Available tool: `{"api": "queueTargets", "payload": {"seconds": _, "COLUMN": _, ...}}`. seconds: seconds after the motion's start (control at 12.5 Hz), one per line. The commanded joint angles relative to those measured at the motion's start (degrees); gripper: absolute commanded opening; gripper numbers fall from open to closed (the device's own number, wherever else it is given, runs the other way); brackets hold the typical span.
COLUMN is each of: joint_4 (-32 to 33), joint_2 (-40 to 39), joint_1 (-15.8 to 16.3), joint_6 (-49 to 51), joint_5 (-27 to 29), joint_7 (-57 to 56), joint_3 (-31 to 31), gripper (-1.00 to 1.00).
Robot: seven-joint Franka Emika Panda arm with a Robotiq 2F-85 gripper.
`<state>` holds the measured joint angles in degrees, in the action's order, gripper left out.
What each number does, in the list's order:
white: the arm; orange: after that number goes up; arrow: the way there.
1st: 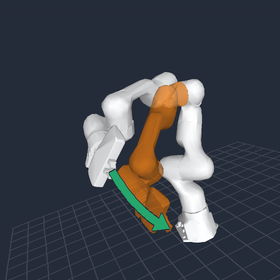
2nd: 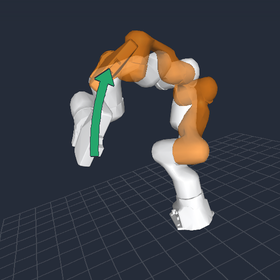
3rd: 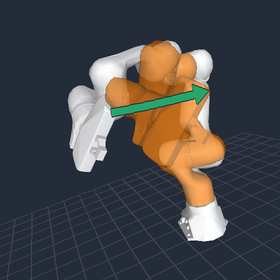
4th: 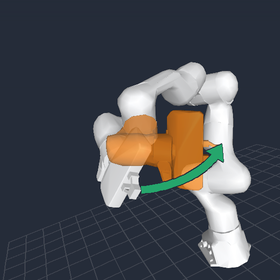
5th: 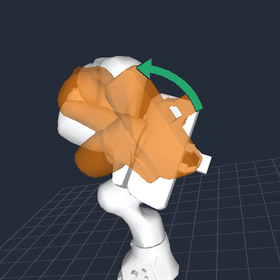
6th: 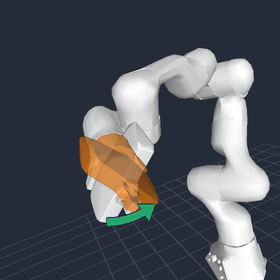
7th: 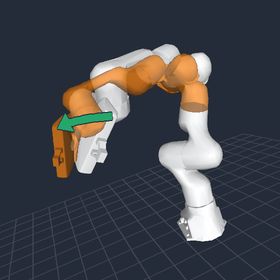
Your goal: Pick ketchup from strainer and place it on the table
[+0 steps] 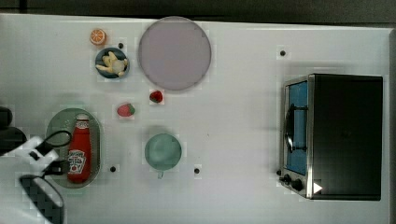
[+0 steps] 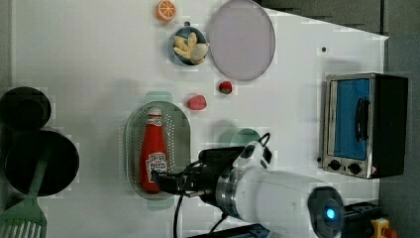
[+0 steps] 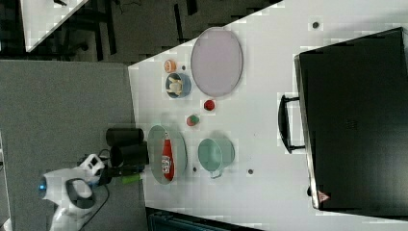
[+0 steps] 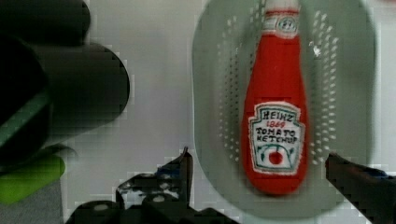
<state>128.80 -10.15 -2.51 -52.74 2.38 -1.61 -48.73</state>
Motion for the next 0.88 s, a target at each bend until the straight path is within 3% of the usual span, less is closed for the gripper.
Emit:
{"api": "queueTargets", "payload": {"seconds": 0.08, "joint_4": 4.11, "joint_2": -5.04, "joint_1": -1.79, "joint_6": -8.20, "joint_5": -2.19, "joint_7": 2.97, "joint_3": 1.81, "gripper": 1.00}}
{"api": "queueTargets", "payload": {"seconds": 0.56, "joint_4": 4.09, "joint_2": -17.71, "joint_1": -1.14, "joint_6": -16.63, "joint_5": -4.03, "joint_7": 3.33, "joint_3": 3.44, "gripper": 1.00}}
{"api": "queueTargets", "payload": {"seconds": 0.88, "joint_4": 3.39, "joint_2": -20.77, "joint_1": 1.95, "joint_6": -18.59, "joint_5": -4.04, "joint_7": 3.35, "joint_3": 7.32, "gripper": 1.00}}
